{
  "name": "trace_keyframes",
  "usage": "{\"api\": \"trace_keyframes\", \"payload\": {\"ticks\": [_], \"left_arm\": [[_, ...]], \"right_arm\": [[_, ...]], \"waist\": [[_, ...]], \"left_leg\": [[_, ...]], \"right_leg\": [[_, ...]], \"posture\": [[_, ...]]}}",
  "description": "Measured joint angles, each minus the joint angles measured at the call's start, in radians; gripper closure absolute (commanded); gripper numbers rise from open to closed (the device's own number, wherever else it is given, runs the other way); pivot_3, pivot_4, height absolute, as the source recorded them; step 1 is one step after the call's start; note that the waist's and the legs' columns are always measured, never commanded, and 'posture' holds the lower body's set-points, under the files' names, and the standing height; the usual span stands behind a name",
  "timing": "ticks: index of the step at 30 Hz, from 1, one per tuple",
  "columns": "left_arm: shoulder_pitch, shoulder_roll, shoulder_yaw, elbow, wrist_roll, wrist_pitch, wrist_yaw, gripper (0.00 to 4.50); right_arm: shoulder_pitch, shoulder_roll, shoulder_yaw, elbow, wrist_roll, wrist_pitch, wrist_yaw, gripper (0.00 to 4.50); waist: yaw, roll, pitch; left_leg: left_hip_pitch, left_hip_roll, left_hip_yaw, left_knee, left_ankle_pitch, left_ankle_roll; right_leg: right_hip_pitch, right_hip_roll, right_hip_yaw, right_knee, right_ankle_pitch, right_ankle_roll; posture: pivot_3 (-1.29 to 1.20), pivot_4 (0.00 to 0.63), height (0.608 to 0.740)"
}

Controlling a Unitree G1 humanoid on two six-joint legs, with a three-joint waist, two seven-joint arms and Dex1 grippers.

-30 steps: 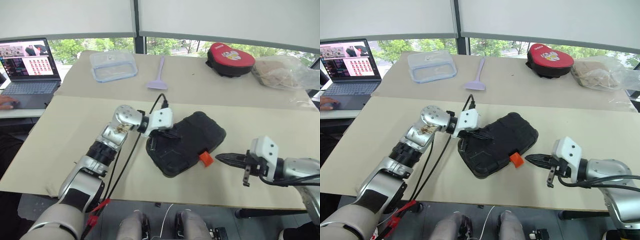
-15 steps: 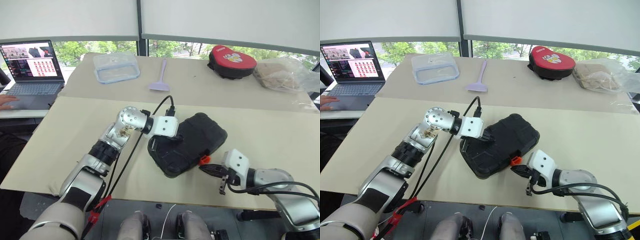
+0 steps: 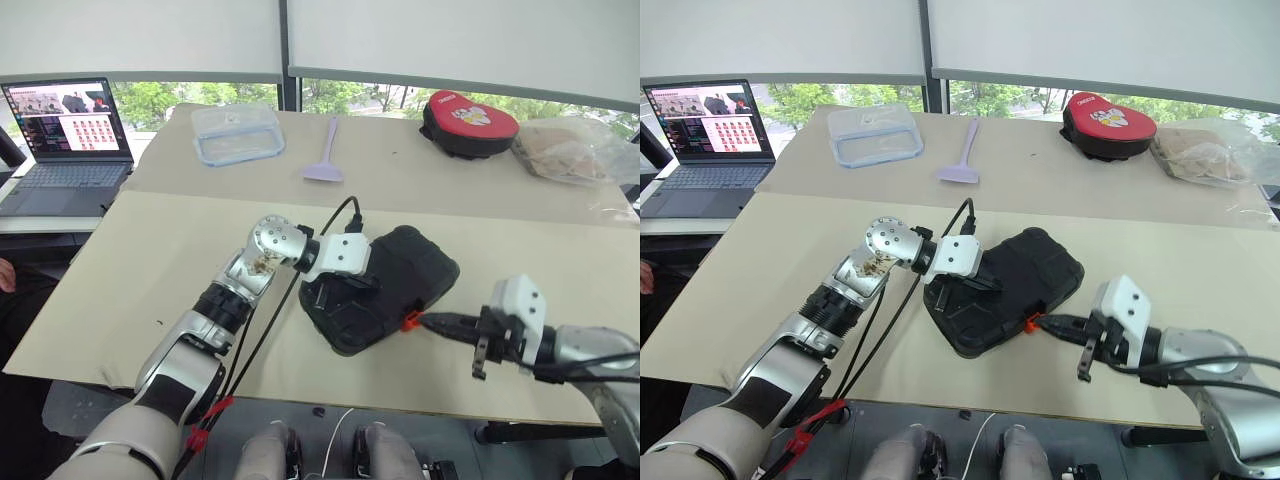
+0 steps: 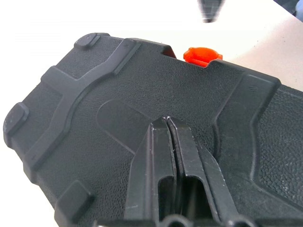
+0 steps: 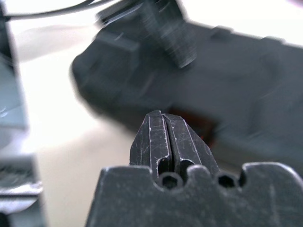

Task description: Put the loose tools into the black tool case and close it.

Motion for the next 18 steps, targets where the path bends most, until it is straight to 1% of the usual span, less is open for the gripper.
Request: {"api": "trace_keyframes", "payload": {"ticks": [5, 7, 12, 16, 18], "left_arm": [[0.0, -0.006, -0.001, 0.009, 0.003, -0.021, 0.003, 4.39], [0.0, -0.006, 0.0, 0.01, 0.003, -0.021, 0.005, 4.39], [-0.001, -0.003, 0.001, 0.015, 0.004, -0.03, 0.007, 4.39], [0.001, 0.0, 0.001, 0.012, 0.004, -0.031, 0.007, 4.39], [0.002, 0.0, 0.0, 0.009, 0.004, -0.031, 0.008, 4.39]], "right_arm": [[-0.005, -0.006, 0.101, 0.029, -0.078, 0.003, -0.017, 4.5], [0.013, -0.013, 0.112, 0.032, -0.096, 0.003, -0.017, 4.5], [0.082, -0.031, 0.083, 0.008, -0.1, 0.001, -0.007, 4.5], [0.109, -0.027, 0.013, -0.032, -0.045, 0.03, -0.015, 4.5], [0.128, -0.03, -0.003, -0.05, -0.041, 0.035, -0.015, 4.5]], "waist": [[0.007, 0.0, 0.0], [0.007, 0.0, 0.0], [0.006, 0.0, 0.0], [0.006, 0.0, 0.0], [0.007, 0.0, 0.0]], "left_leg": [[-0.002, -0.001, 0.0, 0.001, -0.001, 0.002], [-0.003, -0.001, 0.0, 0.002, -0.001, 0.002], [-0.002, -0.001, 0.0, 0.002, -0.001, 0.002], [-0.002, -0.001, 0.0, 0.002, -0.001, 0.002], [-0.002, -0.001, 0.0, 0.002, -0.001, 0.002]], "right_leg": [[-0.001, -0.001, 0.0, -0.001, 0.001, 0.001], [-0.001, -0.001, 0.0, -0.001, 0.001, 0.002], [0.0, -0.001, 0.0, -0.001, 0.001, 0.002], [0.0, -0.001, 0.001, -0.001, 0.001, 0.002], [0.0, -0.001, 0.0, -0.001, 0.001, 0.002]], "posture": [[0.0, 0.15, 0.731], [0.0, 0.15, 0.731], [0.0, 0.15, 0.731], [0.0, 0.15, 0.731], [0.0, 0.15, 0.731]]}}
